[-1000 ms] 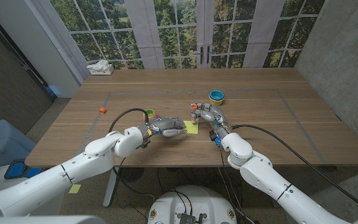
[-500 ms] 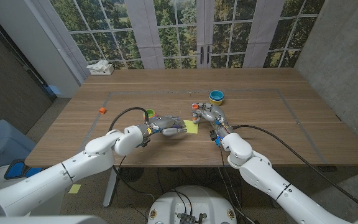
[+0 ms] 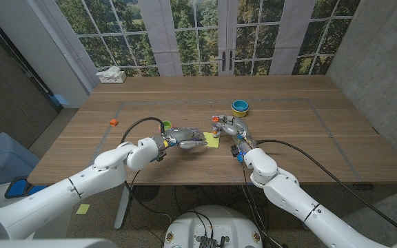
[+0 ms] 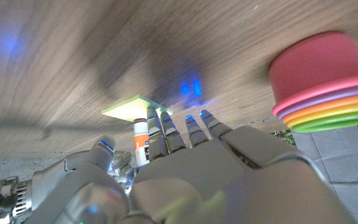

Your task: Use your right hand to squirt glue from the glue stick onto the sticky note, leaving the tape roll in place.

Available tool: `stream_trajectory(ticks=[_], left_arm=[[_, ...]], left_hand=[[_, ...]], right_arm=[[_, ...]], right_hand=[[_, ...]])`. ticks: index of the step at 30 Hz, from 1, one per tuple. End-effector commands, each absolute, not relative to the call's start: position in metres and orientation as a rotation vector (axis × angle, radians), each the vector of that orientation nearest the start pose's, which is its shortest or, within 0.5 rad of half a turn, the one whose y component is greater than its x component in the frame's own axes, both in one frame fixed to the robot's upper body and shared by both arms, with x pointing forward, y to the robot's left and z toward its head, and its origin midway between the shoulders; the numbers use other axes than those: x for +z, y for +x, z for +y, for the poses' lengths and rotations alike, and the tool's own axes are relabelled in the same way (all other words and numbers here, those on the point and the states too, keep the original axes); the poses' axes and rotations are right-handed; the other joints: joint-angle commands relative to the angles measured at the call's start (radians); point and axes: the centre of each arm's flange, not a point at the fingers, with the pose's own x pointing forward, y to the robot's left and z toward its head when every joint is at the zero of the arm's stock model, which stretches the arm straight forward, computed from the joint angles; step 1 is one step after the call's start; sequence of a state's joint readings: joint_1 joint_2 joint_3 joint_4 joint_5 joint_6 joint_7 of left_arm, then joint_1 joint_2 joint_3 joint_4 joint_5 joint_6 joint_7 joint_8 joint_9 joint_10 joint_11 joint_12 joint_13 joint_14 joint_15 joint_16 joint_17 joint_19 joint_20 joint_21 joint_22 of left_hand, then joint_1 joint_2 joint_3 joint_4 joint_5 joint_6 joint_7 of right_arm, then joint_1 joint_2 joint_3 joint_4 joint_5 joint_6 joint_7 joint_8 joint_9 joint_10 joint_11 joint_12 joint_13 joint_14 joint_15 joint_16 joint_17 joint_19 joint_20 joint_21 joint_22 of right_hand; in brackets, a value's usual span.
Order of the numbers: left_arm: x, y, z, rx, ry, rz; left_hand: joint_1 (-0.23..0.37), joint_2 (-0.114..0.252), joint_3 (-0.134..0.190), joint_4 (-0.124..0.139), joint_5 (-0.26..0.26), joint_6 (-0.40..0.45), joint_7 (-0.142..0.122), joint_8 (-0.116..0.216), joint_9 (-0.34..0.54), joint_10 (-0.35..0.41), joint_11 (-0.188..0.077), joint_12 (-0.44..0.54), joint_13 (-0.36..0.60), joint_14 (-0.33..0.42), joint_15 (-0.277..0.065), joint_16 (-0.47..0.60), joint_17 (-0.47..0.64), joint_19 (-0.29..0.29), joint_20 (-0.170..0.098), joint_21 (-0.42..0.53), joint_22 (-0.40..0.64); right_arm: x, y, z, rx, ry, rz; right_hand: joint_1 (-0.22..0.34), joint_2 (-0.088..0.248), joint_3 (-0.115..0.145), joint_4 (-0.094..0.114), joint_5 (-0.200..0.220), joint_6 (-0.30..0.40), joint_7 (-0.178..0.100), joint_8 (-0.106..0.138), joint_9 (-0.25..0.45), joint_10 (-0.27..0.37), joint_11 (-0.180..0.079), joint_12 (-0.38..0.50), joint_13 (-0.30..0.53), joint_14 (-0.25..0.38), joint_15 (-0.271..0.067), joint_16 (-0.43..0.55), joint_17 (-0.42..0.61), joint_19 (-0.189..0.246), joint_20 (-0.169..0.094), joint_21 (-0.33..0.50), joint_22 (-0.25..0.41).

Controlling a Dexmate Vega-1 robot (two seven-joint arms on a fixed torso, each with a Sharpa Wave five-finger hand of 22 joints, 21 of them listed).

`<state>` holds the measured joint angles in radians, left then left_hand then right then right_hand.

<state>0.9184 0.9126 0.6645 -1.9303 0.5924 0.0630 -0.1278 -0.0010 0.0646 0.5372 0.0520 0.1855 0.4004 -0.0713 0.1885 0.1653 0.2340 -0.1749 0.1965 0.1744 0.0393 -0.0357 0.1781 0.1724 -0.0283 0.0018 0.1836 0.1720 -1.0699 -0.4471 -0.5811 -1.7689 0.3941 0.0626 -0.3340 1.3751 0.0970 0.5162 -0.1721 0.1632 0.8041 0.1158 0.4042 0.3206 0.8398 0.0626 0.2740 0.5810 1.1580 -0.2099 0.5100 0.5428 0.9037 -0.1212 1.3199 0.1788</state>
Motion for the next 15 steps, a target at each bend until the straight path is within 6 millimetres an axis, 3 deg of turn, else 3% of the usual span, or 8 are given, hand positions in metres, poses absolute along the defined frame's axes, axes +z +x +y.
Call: stream_trajectory(ticks=[1, 15], left_arm=[[-0.0735, 0.5553, 0.1730, -0.368, 1.587, -0.629], [-0.0715, 0.5571, 0.1716, -0.367, 1.590, -0.627]], left_hand=[[-0.002, -0.006, 0.004, 0.006, 0.008, 0.010, -0.003, -0.001, 0.005, 0.008, -0.002, 0.002, 0.002, 0.001, -0.057, 0.002, 0.000, -0.009, -0.001, 0.005, 0.003], [-0.001, -0.011, -0.001, 0.009, 0.009, 0.011, -0.001, -0.003, 0.005, 0.010, -0.003, 0.000, 0.002, -0.001, -0.056, 0.001, -0.001, -0.012, -0.002, 0.005, 0.003]], right_arm=[[-0.0995, 0.5586, -0.1097, 0.236, -0.098, -0.510], [-0.1062, 0.5509, -0.1099, 0.250, -0.139, -0.488]], right_hand=[[0.004, 0.006, 0.009, 0.004, 0.009, 0.205, -0.082, 0.009, 0.001, 0.171, -0.073, 0.007, 0.004, 0.003, -0.004, -0.001, 0.004, 0.007, -0.105, 0.000, 0.003], [0.004, 0.005, 0.009, 0.003, 0.009, 0.207, -0.078, 0.008, 0.000, 0.175, -0.076, 0.003, 0.004, 0.007, -0.004, -0.004, 0.003, 0.010, -0.105, -0.001, 0.003]])
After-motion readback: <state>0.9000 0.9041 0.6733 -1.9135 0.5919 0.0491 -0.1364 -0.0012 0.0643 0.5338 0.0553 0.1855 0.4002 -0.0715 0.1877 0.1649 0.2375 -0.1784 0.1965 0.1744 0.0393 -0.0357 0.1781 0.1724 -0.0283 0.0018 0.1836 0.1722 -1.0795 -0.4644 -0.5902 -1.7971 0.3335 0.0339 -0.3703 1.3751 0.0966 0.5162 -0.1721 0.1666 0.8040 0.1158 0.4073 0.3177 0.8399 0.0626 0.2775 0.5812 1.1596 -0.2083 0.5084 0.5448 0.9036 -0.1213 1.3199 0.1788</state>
